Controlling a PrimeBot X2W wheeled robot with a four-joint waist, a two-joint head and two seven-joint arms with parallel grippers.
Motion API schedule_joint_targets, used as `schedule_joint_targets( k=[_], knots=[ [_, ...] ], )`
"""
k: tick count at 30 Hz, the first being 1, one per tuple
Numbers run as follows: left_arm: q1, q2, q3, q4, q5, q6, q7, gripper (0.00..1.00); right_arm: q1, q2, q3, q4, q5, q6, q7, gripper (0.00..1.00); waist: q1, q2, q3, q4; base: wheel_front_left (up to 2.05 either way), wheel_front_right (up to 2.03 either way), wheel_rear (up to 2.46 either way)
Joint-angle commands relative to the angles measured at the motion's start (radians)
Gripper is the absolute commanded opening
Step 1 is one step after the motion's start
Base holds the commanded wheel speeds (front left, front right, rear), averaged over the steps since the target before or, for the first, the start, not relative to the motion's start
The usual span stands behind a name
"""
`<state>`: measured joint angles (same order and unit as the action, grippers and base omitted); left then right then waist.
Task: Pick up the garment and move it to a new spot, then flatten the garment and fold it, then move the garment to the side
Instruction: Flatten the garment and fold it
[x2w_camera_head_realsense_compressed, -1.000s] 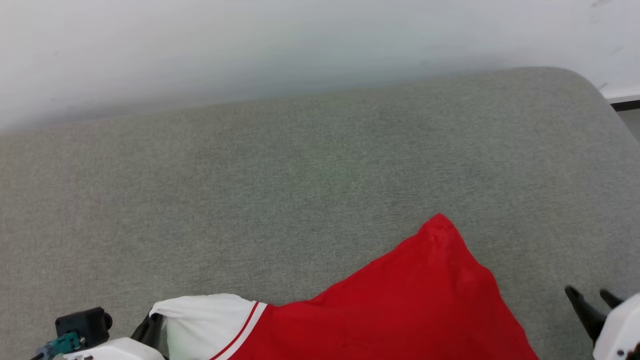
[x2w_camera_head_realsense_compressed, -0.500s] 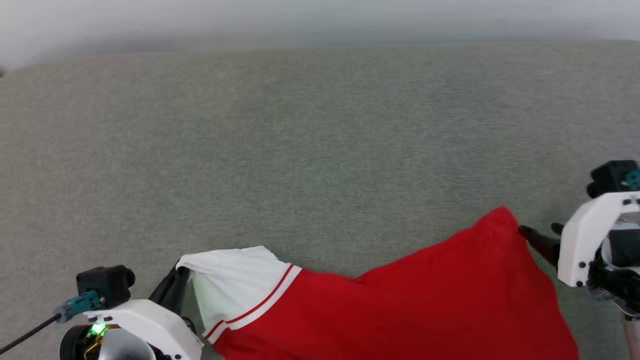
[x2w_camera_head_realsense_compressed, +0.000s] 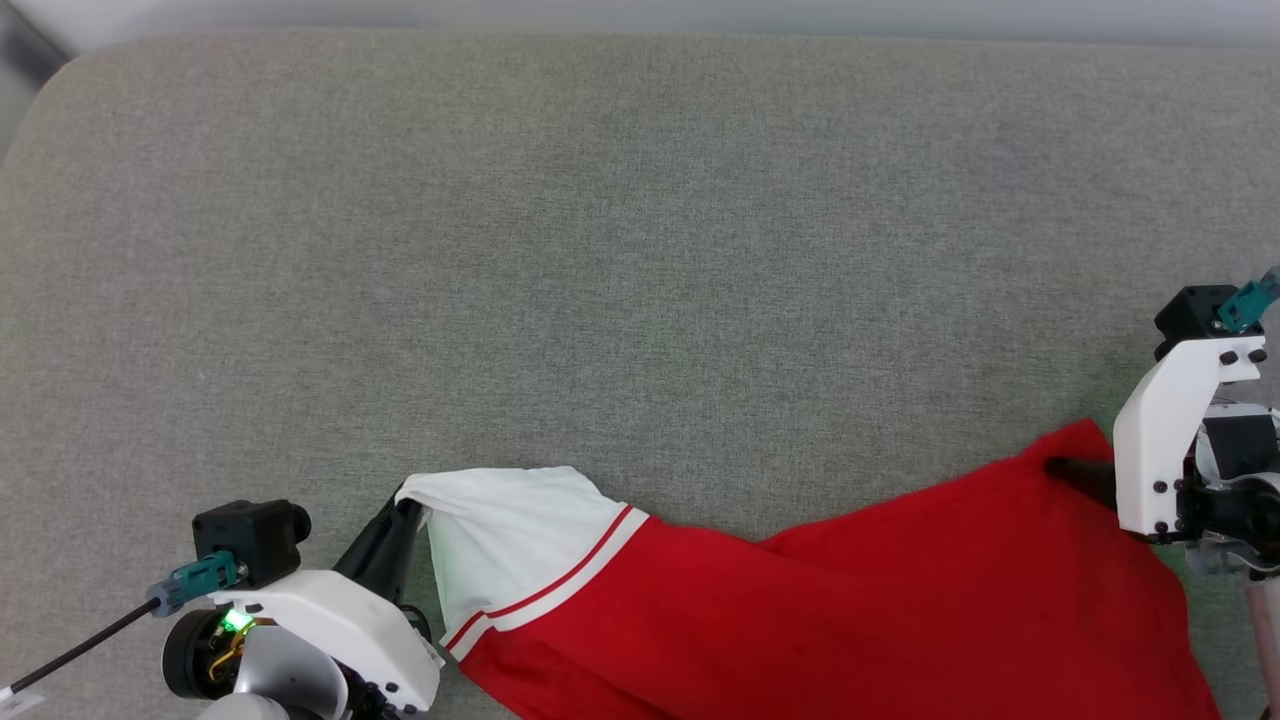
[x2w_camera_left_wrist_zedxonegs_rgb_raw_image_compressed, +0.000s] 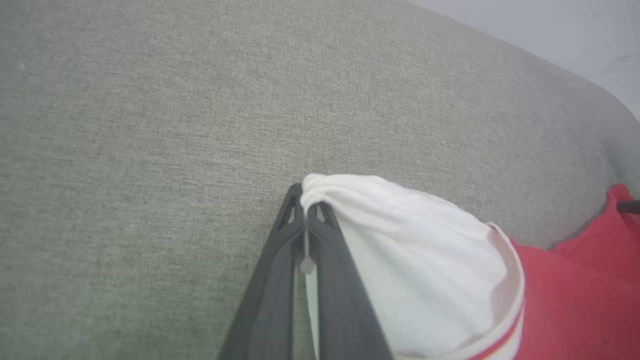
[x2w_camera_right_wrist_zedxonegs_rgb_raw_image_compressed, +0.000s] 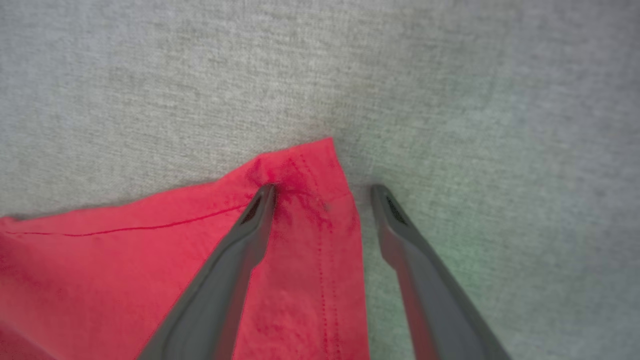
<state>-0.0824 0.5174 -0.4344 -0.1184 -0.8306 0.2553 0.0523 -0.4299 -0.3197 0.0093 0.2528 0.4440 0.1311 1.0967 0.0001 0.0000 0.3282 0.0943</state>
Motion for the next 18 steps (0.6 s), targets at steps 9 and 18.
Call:
schedule_joint_targets(
  k=[9, 18],
  knots=[
    [-0.007, -0.004, 0.0, 0.017, -0.003, -0.007, -0.01, 0.0, 0.029, 0.012, 0.038, 0.032, 0.051, -0.001, 0.008, 0.0, -0.0001, 0.0, -0.035, -0.01, 0.0, 0.0, 0.0],
    [-0.072, 0.042, 0.028, 0.011, 0.027, -0.004, -0.01, 0.0, -0.029, -0.044, 0.059, -0.043, 0.076, -0.001, -0.099, 0.0, -0.0001, 0.0, -0.128, -0.037, 0.0, 0.0, 0.0]
  ],
)
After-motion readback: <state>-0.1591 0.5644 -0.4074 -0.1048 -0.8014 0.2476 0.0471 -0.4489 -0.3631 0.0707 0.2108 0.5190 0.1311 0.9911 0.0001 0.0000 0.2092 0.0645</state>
